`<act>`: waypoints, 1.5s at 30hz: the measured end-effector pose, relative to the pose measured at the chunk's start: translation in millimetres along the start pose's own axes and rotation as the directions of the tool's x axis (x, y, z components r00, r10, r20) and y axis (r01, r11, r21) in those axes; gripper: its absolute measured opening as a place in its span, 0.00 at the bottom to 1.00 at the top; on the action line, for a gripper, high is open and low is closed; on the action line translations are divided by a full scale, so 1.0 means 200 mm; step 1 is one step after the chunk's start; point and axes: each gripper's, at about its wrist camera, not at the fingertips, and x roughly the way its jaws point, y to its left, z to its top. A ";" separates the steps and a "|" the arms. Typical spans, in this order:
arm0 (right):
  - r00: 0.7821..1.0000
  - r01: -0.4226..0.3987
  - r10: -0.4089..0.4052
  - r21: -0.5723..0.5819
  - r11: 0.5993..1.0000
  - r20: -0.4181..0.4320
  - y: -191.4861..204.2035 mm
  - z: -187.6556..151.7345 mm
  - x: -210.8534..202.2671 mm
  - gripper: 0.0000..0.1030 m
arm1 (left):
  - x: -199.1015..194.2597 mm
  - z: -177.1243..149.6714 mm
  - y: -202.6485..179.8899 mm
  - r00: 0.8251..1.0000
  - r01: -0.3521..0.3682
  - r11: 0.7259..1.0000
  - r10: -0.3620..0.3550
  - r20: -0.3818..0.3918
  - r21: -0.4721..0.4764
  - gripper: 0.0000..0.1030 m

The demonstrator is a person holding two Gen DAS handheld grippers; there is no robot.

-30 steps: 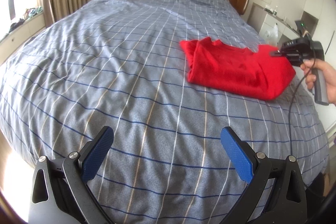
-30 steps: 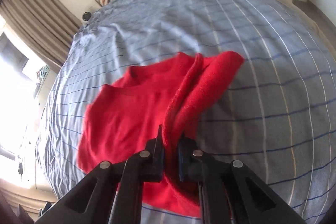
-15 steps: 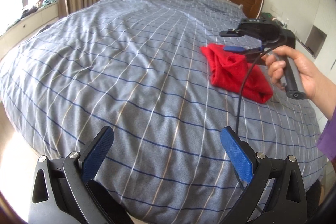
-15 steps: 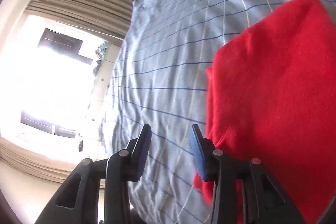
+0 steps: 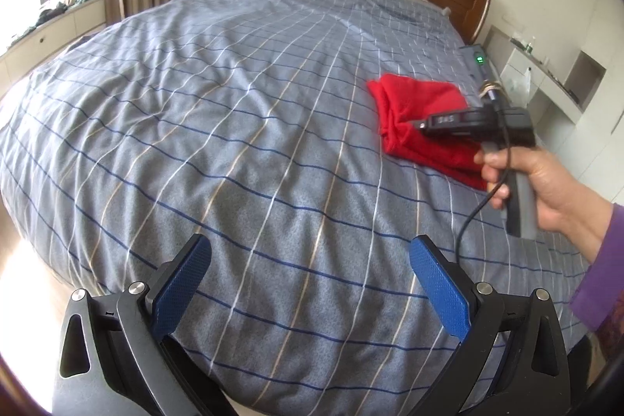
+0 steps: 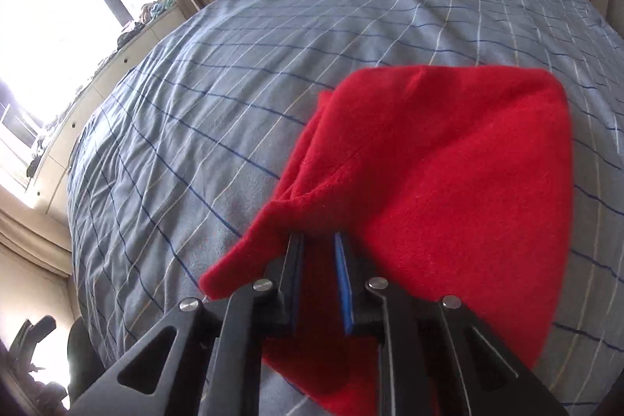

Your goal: Fold small clothes

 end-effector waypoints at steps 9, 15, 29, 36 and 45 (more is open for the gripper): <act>0.986 -0.026 0.019 0.039 0.999 0.167 -0.03 -0.13 -0.39 0.21 | -0.05 -0.01 0.03 1.000 -0.024 1.000 0.024 0.014 0.006 0.99; 0.994 0.052 -0.068 0.165 0.985 0.087 -0.21 -0.40 -0.36 0.22 | 0.00 0.05 -0.08 1.000 0.025 0.999 -0.025 0.000 0.044 0.99; 0.948 0.159 -0.181 0.103 0.982 0.261 0.14 -0.80 -0.60 0.76 | 0.08 0.14 -0.24 1.000 -0.015 0.991 0.018 -0.019 0.135 0.99; 0.954 0.142 -0.182 0.175 0.974 0.237 0.08 -0.94 -0.63 0.76 | 0.09 0.12 -0.29 0.998 0.037 0.985 -0.028 -0.056 0.166 0.99; 0.968 0.098 -0.141 0.206 0.974 0.210 0.10 -0.99 -0.61 0.76 | 0.07 0.11 -0.20 0.998 0.007 0.986 0.004 -0.065 0.168 0.99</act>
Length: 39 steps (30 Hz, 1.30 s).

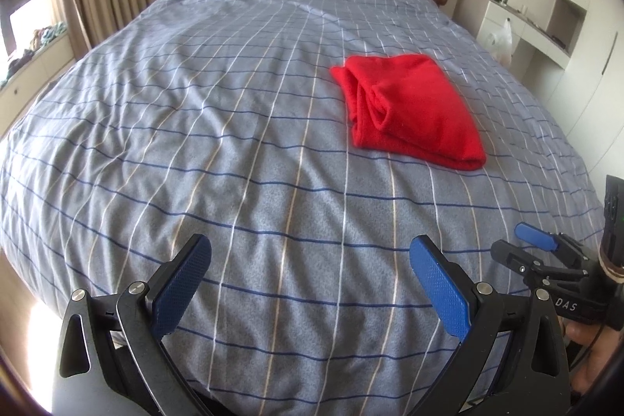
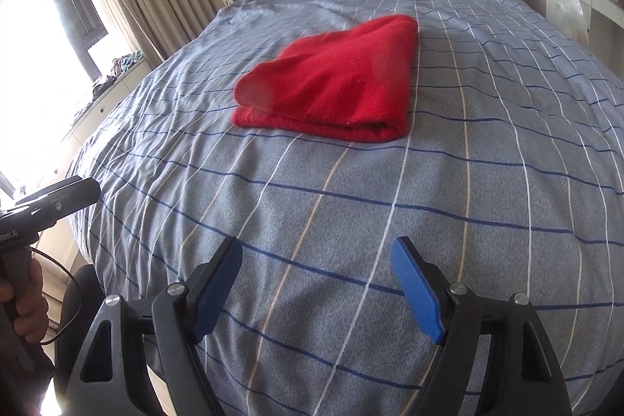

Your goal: Fold small clothes

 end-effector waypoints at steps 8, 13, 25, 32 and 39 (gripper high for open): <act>0.999 -0.052 0.052 -0.023 0.998 -0.001 -0.01 0.05 0.01 0.76 | 0.07 0.23 -0.03 0.988 0.156 0.986 -0.155 0.011 -0.064 0.99; 0.997 -0.066 0.062 0.075 0.995 0.052 -0.23 0.36 -0.01 0.76 | 0.33 0.61 -0.13 0.962 0.274 0.961 -0.274 0.008 -0.049 0.99; 0.968 -0.176 0.237 0.450 0.876 -0.082 -0.69 0.92 0.64 0.76 | 1.09 0.85 -0.29 0.947 0.188 0.974 -0.213 -0.240 -0.125 0.98; 0.985 0.006 0.012 0.110 0.994 -0.169 -0.36 0.99 0.78 0.31 | 1.14 0.80 -0.37 0.926 0.265 0.962 -0.273 -0.261 -0.067 0.26; 0.981 0.189 -0.178 -0.206 0.960 0.072 0.01 1.04 0.52 0.26 | 0.82 0.93 -0.39 0.967 0.240 0.971 -0.240 -0.091 -0.003 0.20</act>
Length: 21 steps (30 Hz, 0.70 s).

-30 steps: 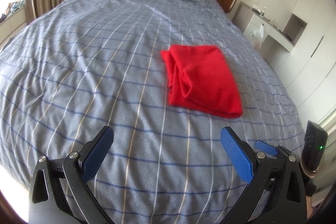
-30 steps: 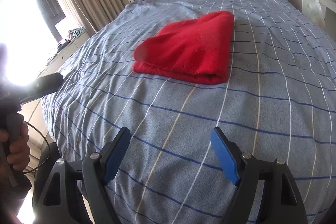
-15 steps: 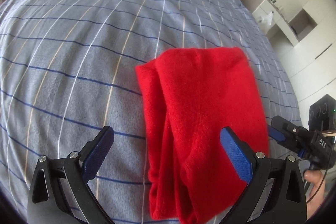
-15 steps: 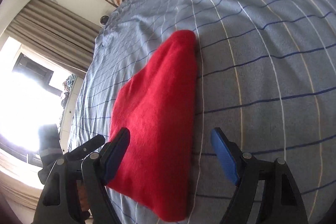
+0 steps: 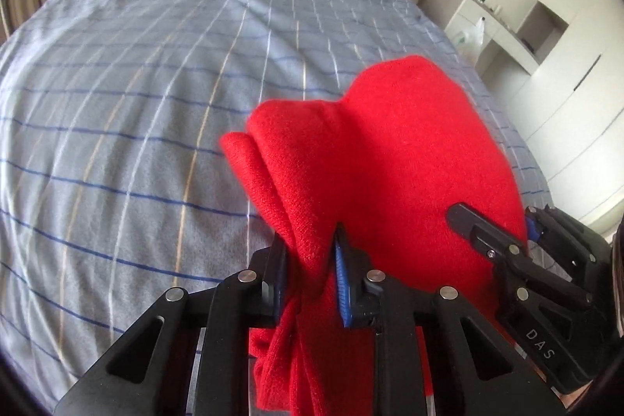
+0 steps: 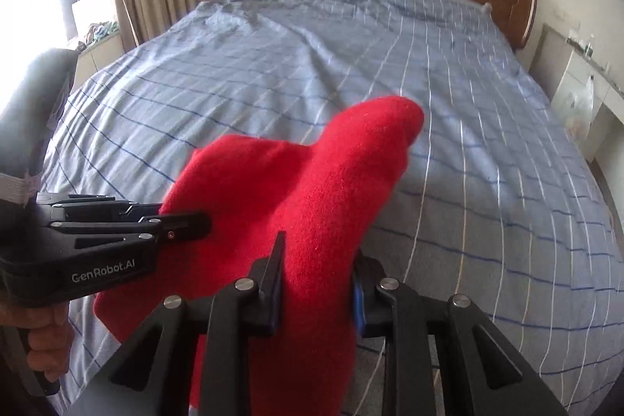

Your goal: Fold small clothes

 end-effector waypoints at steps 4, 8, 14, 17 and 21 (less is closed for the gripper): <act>0.997 -0.057 0.053 0.071 0.996 0.050 -0.10 0.10 -0.08 0.40 | -0.11 0.05 -0.02 0.987 -0.142 0.989 0.138 0.079 0.038 0.69; 0.999 0.042 -0.045 0.114 0.993 0.024 -0.21 0.05 -0.15 0.91 | -0.22 -0.07 -0.06 0.933 -0.322 0.941 0.296 0.206 0.109 0.92; 0.991 0.135 -0.133 0.085 0.987 -0.021 -0.23 -0.19 -0.44 0.92 | -0.47 -0.38 -0.19 0.874 -0.441 0.878 0.374 0.310 0.184 0.99; 0.991 0.133 -0.133 0.087 0.987 -0.002 -0.17 -0.33 -0.64 0.94 | -0.62 -0.52 -0.23 0.863 -0.468 0.874 0.419 0.281 0.133 1.00; 0.990 0.139 -0.140 0.146 0.979 -0.006 -0.10 -0.51 -0.83 0.96 | -0.79 -0.69 -0.28 0.854 -0.465 0.884 0.430 0.293 0.057 1.00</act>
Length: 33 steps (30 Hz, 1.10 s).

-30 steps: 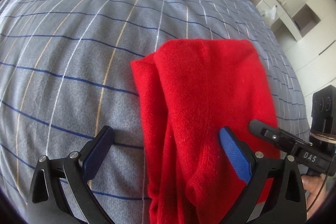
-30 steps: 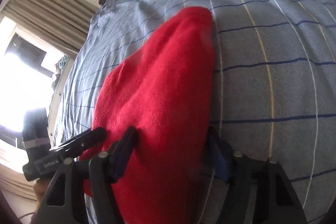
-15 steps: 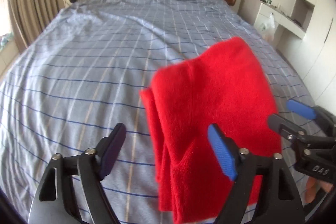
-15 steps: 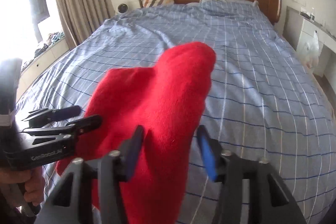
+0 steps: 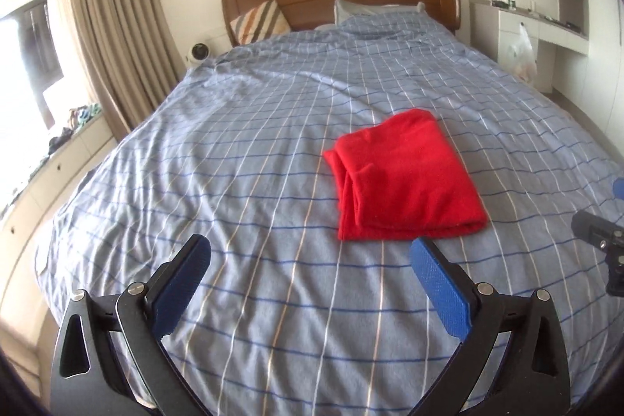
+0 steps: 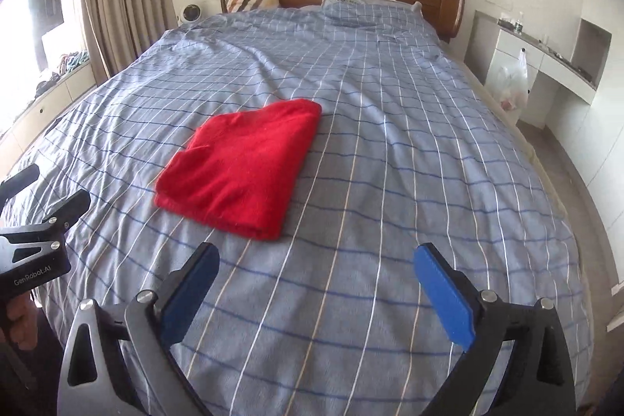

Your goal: Fold small clothes

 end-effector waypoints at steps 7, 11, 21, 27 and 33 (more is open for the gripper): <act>1.000 0.013 -0.013 -0.030 0.999 0.016 0.13 -0.17 -0.22 0.96 | -0.16 -0.11 -0.07 0.996 0.026 0.999 -0.024 -0.082 0.030 1.00; 1.000 0.005 -0.003 -0.056 0.998 0.028 0.17 -0.21 -0.32 0.99 | -0.22 -0.13 -0.08 0.995 0.021 1.000 -0.020 -0.096 0.017 1.00; 0.997 0.042 -0.038 -0.066 0.997 0.068 0.17 -0.21 -0.49 0.99 | -0.35 -0.13 -0.06 0.992 0.096 0.995 -0.097 -0.081 -0.027 1.00; 0.997 0.032 -0.028 -0.060 0.998 0.068 0.17 -0.21 -0.52 0.99 | -0.35 -0.12 -0.08 0.989 0.101 0.993 -0.106 -0.102 -0.055 1.00; 0.996 0.048 -0.043 -0.064 0.997 0.076 0.17 -0.19 -0.54 0.99 | -0.36 -0.12 -0.09 0.992 0.072 0.996 -0.077 -0.101 -0.049 1.00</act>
